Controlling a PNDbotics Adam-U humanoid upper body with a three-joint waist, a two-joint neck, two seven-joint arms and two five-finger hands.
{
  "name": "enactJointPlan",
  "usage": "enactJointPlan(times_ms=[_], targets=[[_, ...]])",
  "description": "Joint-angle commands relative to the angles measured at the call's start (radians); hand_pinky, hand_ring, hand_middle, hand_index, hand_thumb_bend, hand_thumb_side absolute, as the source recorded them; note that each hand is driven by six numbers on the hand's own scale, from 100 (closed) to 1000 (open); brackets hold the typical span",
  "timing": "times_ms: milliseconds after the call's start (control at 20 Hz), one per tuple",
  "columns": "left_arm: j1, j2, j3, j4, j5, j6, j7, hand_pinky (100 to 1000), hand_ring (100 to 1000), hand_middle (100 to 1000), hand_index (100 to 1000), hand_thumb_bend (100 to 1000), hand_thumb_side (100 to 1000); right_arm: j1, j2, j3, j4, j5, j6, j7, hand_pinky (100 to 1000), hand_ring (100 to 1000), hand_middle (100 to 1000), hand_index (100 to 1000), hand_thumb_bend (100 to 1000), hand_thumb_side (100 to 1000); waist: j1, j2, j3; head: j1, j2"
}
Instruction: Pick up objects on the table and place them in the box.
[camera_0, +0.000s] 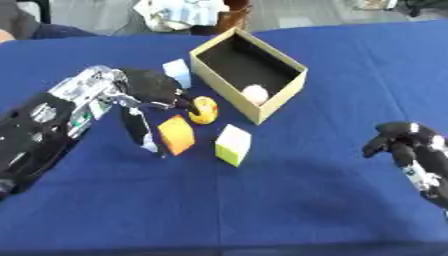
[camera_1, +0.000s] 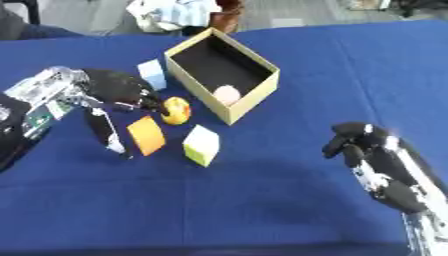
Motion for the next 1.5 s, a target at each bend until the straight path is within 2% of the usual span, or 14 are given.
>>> enactJointPlan(times_ms=[50, 450, 800, 1000, 1500], targets=[[-0.027, 0.008, 0.009, 0.012, -0.024, -0.041, -0.02, 895, 827, 786, 937, 581, 502, -0.01, -0.012, 0.002, -0.01, 0.005, 0.003, -0.003, 583, 614, 550, 764, 100, 456, 0.009, -0.026, -0.002, 0.002, 0.005], [-0.029, 0.006, 0.015, 0.042, -0.037, -0.058, -0.031, 873, 782, 718, 870, 475, 468, -0.01, -0.011, 0.002, -0.008, 0.008, 0.003, -0.005, 583, 614, 550, 764, 100, 455, 0.009, -0.025, -0.002, 0.001, 0.005], [-0.017, 0.029, 0.027, 0.026, -0.017, -0.054, -0.045, 806, 637, 548, 727, 390, 428, -0.011, -0.011, 0.001, -0.008, 0.009, 0.003, -0.008, 583, 614, 550, 764, 100, 456, 0.01, -0.026, -0.001, -0.001, 0.005], [-0.004, 0.052, 0.043, -0.012, 0.013, -0.04, -0.037, 789, 606, 507, 685, 354, 407, -0.011, -0.011, -0.001, -0.007, 0.011, 0.002, -0.011, 583, 614, 550, 764, 100, 456, 0.01, -0.026, 0.0, -0.001, 0.005], [-0.001, 0.13, 0.109, -0.174, 0.121, 0.038, -0.04, 790, 594, 489, 671, 330, 384, -0.011, -0.012, -0.002, -0.006, 0.014, 0.001, -0.015, 583, 614, 550, 764, 100, 457, 0.011, -0.029, 0.003, -0.007, 0.005]])
